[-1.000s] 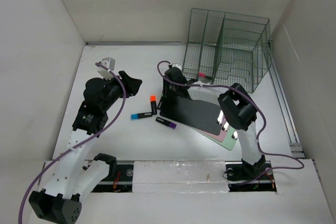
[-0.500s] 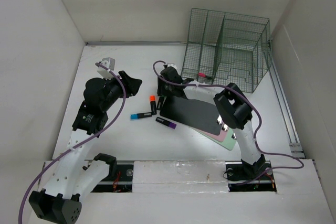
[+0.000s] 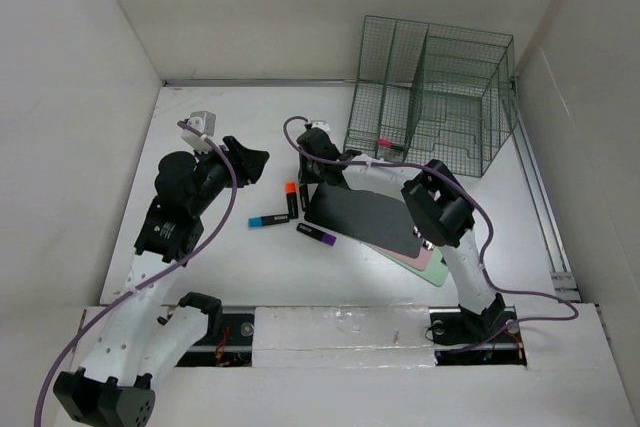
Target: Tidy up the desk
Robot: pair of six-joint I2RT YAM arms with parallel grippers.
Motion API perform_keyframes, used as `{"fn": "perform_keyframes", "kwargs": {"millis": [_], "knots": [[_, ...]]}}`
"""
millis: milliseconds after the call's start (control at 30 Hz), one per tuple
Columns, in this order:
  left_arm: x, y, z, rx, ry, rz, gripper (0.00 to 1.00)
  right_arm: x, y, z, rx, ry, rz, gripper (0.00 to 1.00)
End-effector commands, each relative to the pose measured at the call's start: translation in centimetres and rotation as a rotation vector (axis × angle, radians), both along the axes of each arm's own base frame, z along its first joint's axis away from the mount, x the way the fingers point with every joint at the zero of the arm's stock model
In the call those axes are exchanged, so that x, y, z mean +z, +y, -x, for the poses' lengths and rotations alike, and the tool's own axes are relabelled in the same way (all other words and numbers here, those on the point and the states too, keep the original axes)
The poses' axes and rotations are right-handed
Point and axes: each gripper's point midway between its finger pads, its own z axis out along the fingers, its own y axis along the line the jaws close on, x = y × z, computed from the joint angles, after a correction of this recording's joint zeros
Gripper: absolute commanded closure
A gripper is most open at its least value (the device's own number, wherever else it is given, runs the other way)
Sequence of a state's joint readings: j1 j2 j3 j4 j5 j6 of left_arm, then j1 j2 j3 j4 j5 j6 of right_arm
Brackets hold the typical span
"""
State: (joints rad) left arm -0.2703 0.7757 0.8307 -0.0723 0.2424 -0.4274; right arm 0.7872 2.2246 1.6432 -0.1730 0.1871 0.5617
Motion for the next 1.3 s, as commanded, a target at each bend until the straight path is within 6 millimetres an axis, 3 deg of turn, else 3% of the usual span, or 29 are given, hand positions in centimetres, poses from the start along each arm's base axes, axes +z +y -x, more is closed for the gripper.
{"fn": "perform_keyframes", "kwargs": {"millis": [0, 167, 267, 433, 667, 700, 733, 767, 800, 933, 1133, 1267], "knots": [[1.0, 0.1, 0.1, 0.002, -0.041, 0.011, 0.56, -0.4, 0.1, 0.5, 0.009, 0.020, 0.030, 0.87], [1.2, 0.2, 0.1, 0.003, -0.047, 0.012, 0.56, 1.7, 1.2, 0.6, 0.061, -0.011, -0.078, 0.94], [1.0, 0.2, 0.1, 0.005, -0.039, 0.010, 0.56, 4.7, 1.8, 0.3, 0.098, -0.047, -0.195, 0.97], [0.9, 0.3, 0.0, 0.011, -0.040, 0.006, 0.56, 8.5, 1.1, -0.1, 0.121, -0.106, -0.309, 1.00], [1.1, 0.4, 0.0, 0.015, -0.044, 0.006, 0.56, 11.2, -1.0, -0.6, 0.091, -0.165, -0.343, 1.00], [1.1, 0.3, 0.1, 0.014, -0.044, 0.007, 0.56, 10.7, -1.3, -0.5, 0.085, -0.158, -0.333, 1.00], [1.0, 0.4, 0.1, 0.015, -0.043, 0.006, 0.56, 12.1, -1.5, -0.4, 0.080, -0.184, -0.348, 1.00], [1.1, 0.4, 0.0, 0.015, -0.046, 0.007, 0.56, 13.2, -2.5, -0.8, 0.054, -0.216, -0.355, 1.00], [1.1, 0.4, 0.0, 0.017, -0.046, 0.007, 0.56, 12.7, -2.6, -0.7, 0.053, -0.208, -0.348, 1.00], [1.0, 0.3, 0.1, 0.008, -0.045, 0.009, 0.56, 16.5, -6.0, -1.9, -0.037, -0.305, -0.366, 1.00], [0.8, 0.1, 0.1, 0.002, -0.039, 0.008, 0.56, 19.3, -11.1, -3.1, -0.170, -0.402, -0.329, 1.00], [0.9, 0.1, 0.0, 0.003, -0.039, 0.010, 0.56, 20.6, -16.6, -4.3, -0.318, -0.476, -0.267, 1.00]]}}
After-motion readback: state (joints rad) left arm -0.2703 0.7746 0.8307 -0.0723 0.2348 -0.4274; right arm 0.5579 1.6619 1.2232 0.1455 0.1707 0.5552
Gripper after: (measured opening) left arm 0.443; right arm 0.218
